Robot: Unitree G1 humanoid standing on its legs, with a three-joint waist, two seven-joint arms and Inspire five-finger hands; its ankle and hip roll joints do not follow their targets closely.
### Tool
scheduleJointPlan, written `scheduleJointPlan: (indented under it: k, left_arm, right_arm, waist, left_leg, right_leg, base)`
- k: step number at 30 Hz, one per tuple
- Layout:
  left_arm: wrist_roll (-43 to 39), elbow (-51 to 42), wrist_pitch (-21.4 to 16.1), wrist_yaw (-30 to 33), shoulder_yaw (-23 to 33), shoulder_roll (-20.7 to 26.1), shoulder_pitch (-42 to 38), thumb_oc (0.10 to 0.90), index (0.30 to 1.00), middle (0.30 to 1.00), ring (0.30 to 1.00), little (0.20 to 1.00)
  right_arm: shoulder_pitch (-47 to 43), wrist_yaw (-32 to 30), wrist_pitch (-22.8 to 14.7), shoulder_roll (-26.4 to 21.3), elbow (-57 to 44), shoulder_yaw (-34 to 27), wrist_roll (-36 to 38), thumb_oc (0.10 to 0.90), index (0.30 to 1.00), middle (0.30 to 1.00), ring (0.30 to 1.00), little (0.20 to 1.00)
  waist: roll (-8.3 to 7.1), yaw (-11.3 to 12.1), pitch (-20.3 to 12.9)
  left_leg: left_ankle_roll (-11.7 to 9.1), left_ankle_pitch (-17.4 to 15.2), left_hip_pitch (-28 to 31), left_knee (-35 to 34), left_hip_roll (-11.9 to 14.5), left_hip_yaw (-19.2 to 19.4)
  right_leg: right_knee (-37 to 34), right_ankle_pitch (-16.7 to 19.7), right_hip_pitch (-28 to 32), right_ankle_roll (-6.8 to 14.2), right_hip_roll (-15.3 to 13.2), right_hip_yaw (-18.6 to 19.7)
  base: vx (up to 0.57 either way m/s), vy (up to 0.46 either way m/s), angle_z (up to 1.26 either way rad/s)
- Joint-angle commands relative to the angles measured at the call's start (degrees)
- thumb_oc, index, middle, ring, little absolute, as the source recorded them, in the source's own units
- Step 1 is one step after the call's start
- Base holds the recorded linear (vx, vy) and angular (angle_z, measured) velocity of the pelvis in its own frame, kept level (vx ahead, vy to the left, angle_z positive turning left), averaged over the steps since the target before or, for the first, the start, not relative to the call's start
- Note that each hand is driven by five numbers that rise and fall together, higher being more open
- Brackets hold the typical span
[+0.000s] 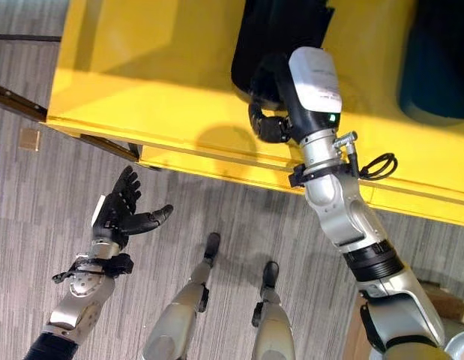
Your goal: Move parts from the plastic box to the shelf.
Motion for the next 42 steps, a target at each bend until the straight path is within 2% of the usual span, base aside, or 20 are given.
scheduleJointPlan:
  k: [1, 9, 20, 31, 42]
  left_arm:
    - [-2.12, -5.54, -5.5, 0.55, 2.85, 1.24, 0.25, 0.9, 1.0, 1.0, 1.0, 1.0]
    - [-2.12, -5.41, -5.73, 0.35, 2.6, 0.89, -0.28, 0.9, 1.0, 1.0, 1.0, 1.0]
    - [-2.2, -5.49, -5.94, 0.63, 3.35, 0.29, -0.08, 0.9, 1.0, 1.0, 1.0, 1.0]
    - [-2.77, -5.8, -6.21, 0.56, 3.68, 0.54, -0.35, 0.9, 1.0, 1.0, 1.0, 1.0]
    - [-2.8, -5.38, -6.28, 0.58, 4.09, 0.72, 0.28, 0.9, 1.0, 1.0, 1.0, 1.0]
  right_arm:
    - [-10.32, -6.56, -2.07, -2.75, -3.29, 0.02, 0.34, 0.4, 0.3, 0.3, 0.3, 0.3]
    - [-11.29, -5.03, -1.55, -5.59, -2.91, 1.04, -0.29, 0.4, 0.3, 0.3, 0.3, 0.3]
    - [-11.4, -1.38, -2.41, -6.84, -4.25, 3.9, -1.23, 0.4, 0.3, 0.3, 0.3, 0.3]
    - [-17.18, 3.74, -3.76, -6.41, -4.56, 11.83, -1.51, 0.4, 0.3, 0.3, 0.3, 0.3]
    - [-18.62, 5.03, -3.83, -6.37, -4.29, 13.62, -1.55, 0.4, 0.3, 0.3, 0.3, 0.3]
  waist:
    - [-2.62, -0.52, -4.13]
    - [-3.03, -1.41, -4.1]
    - [-3.46, -1.78, -3.64]
    - [-4.08, -0.98, -3.03]
    - [-4.26, 0.05, -2.89]
  left_leg:
    - [-4.09, -2.39, 4.15, -0.42, 6.62, 5.77]
    - [-4.07, -3.1, 4.78, -0.42, 6.49, 6.85]
    - [-4.03, -3.43, 5.32, -0.42, 6.72, 7.21]
    - [-4.08, -3.08, 5.15, -0.42, 6.85, 6.59]
    - [-4.06, -2.98, 4.39, -0.42, 6.28, 5.61]
  right_leg:
    - [-0.55, 4.71, -1.28, -2.12, -0.38, 4.69]
    - [-2.43, 5.54, -0.64, -2.0, -0.65, 5.32]
    - [-2.27, 5.42, -0.67, -2.22, -0.48, 5.63]
    - [-1.59, 4.98, -0.8, -2.44, -0.32, 5.16]
    - [-2.05, 5.25, -0.41, -2.27, -0.66, 4.2]
  base:
    - [0.04, 0.048, -0.13]
    - [0.03, 0.013, -0.13]
    - [0.0, 0.001, -0.01]
    - [0.0, 0.0, 0.0]
    - [0.0, 0.005, 0.03]
